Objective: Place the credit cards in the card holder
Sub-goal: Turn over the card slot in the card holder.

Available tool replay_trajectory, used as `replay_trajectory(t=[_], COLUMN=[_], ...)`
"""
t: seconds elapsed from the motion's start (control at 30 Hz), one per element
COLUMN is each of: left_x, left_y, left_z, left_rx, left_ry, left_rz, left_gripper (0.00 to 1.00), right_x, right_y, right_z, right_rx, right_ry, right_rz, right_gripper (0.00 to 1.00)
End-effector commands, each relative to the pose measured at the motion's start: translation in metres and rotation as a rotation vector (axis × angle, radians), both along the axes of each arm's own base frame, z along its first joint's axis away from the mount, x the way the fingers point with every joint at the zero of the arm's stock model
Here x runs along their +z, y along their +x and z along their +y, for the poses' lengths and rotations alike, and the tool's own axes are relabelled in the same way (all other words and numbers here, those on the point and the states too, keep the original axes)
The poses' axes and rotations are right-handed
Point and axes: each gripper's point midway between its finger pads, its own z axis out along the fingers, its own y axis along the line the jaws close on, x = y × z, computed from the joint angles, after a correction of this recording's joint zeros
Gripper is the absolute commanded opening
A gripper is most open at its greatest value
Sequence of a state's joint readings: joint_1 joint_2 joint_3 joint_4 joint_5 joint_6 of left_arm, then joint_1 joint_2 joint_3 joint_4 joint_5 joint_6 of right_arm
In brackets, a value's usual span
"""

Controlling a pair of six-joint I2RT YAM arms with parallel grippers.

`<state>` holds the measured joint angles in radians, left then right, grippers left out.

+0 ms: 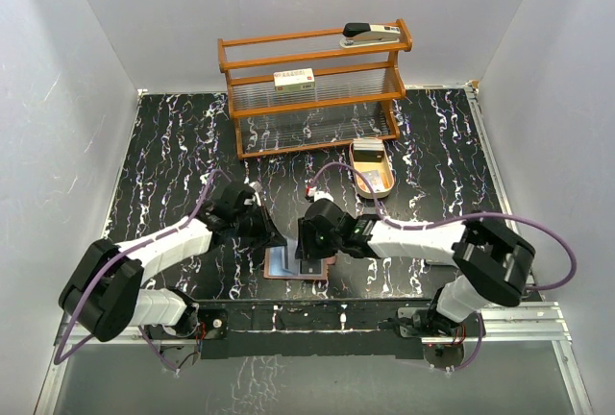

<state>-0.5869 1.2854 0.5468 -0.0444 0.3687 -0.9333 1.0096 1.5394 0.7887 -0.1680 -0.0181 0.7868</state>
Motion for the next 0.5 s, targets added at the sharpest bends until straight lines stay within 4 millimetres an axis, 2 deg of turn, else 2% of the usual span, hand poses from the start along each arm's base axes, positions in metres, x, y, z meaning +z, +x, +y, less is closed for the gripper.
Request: replay_trajectory(t=[0.0, 0.3, 0.33, 0.47], left_x=[0.01, 0.023, 0.025, 0.034], left_y=[0.002, 0.012, 0.013, 0.014], left_z=[0.008, 0.019, 0.018, 0.005], left_rx=[-0.026, -0.077, -0.082, -0.099], left_ry=[0.078, 0.216, 0.215, 0.148], left_rz=[-0.013, -0.023, -0.024, -0.02], left_gripper=[0.0, 0.0, 0.03, 0.29], right_x=[0.028, 0.076, 0.08, 0.091], right_y=[0.005, 0.023, 0.025, 0.029], right_z=[-0.013, -0.036, -0.038, -0.045], right_rx=[-0.01, -0.068, -0.073, -0.093], right_ry=[-0.01, -0.022, -0.021, -0.029], right_rz=[-0.09, -0.252, -0.265, -0.305], right_gripper=[0.37, 0.4, 0.4, 0.42])
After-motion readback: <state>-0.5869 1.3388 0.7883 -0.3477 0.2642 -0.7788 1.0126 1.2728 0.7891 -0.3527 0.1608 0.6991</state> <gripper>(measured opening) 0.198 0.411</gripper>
